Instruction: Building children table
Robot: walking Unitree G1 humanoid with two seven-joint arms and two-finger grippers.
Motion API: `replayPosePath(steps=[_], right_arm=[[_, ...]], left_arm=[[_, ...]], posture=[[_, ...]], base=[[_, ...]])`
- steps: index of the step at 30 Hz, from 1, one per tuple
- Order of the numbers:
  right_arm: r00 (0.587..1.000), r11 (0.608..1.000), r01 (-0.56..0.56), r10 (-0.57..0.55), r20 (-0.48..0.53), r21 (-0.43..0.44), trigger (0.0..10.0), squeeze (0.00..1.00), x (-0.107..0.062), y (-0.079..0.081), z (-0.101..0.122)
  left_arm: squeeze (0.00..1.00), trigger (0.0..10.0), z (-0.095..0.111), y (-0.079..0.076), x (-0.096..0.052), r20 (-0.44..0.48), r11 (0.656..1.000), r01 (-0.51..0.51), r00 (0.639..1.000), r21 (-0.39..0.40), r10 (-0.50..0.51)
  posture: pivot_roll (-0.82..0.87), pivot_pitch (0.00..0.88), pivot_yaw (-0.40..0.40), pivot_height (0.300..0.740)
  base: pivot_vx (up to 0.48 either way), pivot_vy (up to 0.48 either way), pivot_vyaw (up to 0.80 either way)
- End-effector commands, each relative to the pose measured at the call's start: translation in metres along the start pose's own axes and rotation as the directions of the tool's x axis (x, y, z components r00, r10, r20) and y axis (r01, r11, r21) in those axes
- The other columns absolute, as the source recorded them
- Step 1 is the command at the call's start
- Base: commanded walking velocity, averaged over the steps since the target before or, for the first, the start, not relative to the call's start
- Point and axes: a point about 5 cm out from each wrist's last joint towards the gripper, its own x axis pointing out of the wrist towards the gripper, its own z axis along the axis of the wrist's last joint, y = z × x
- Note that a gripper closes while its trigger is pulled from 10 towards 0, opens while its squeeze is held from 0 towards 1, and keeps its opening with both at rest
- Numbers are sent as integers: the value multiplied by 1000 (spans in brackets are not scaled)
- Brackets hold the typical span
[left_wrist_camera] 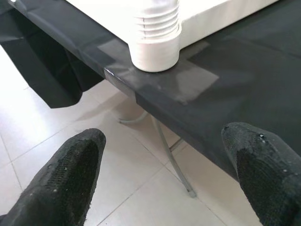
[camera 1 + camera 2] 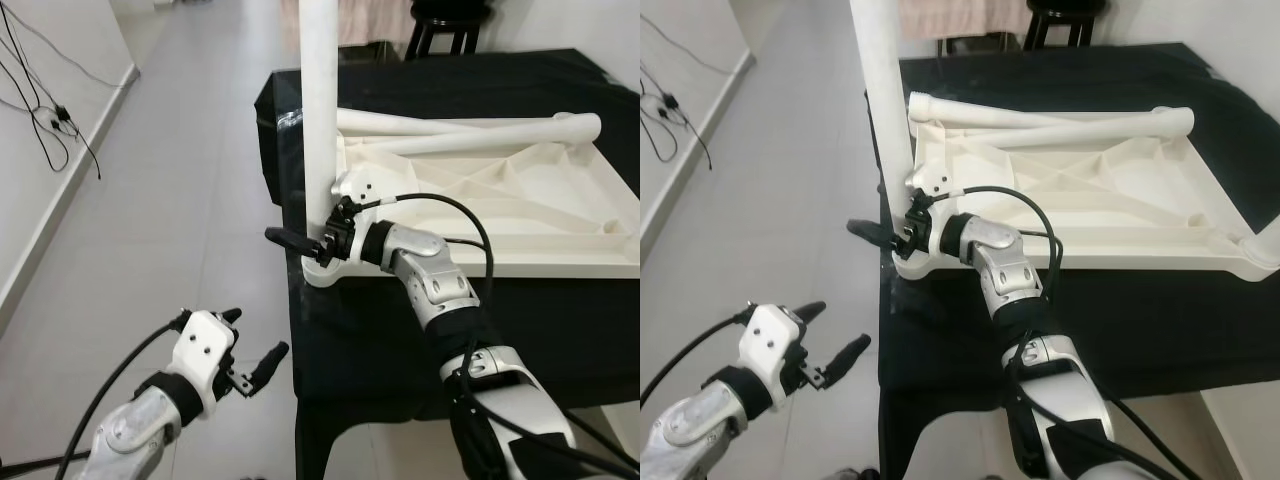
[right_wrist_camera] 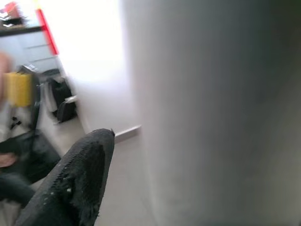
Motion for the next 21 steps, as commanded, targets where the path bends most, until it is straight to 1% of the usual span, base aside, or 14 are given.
replayPosePath(steps=[1,2,3,9,10,11,13,14,15,16,17,18,20,21], right_arm=[[980,980,-193,195,-43,51,0,0,15,16,-9],[980,980,-193,195,-43,51,0,0,15,16,-9],[969,970,-234,239,-64,72,0,0,15,17,-12],[967,970,-230,237,-99,72,0,0,11,14,-19],[976,985,-171,174,-132,37,0,0,3,8,-24],[976,985,-171,174,-132,37,0,0,3,8,-24],[981,1000,-28,27,-192,-2,0,0,-15,-1,-40],[981,1000,-28,27,-192,-2,0,0,-15,-1,-40],[977,1000,23,-24,-211,-7,0,0,-21,-3,-47],[866,866,487,-462,-194,115,0,0,-26,-7,-63],[866,866,487,-462,-194,115,0,0,-26,-7,-63],[644,616,764,-712,-280,193,0,0,-40,-6,-80],[644,616,764,-712,-280,193,0,0,-40,-6,-80],[598,572,800,-733,-324,182,0,0,-46,22,-97]], left_arm=[[0,10000,-5,-1,1,8,1000,-6,1000,-23,6],[0,10000,-5,-1,1,8,1000,-6,1000,-23,6],[0,10000,-6,0,1,22,999,-14,1000,-32,15],[0,10000,-6,1,1,54,998,-33,998,-59,36],[0,10000,-6,2,2,66,997,-45,997,-69,50],[0,10000,-6,2,2,66,997,-45,997,-69,50],[0,10000,-6,4,2,83,995,-57,995,-81,64],[0,10000,-6,4,2,83,995,-57,995,-81,64],[0,10000,-6,4,2,85,995,-59,994,-83,66],[0,10000,-7,4,2,87,993,-68,993,-93,76],[0,10000,-7,4,2,87,993,-68,993,-93,76],[0,10000,-8,5,1,87,992,-75,993,-100,83],[0,10000,-8,5,1,87,992,-75,993,-100,83],[0,10000,-7,6,2,88,991,-80,992,-111,90]], posture=[[102,70,6,740],[102,70,6,740],[102,67,6,740],[94,63,7,740],[75,57,11,740],[75,57,11,740],[60,58,-7,740],[60,58,-7,740],[57,57,-10,740],[42,51,-28,740],[42,51,-28,740],[42,51,-28,740],[42,51,-28,740],[54,68,-3,740]], base=[[0,0,0],[0,0,0],[0,0,0],[0,0,0],[0,0,0],[0,0,0],[0,0,0],[0,0,0],[0,0,0],[0,0,0],[0,0,0],[0,0,0],[0,0,0],[0,0,0]])
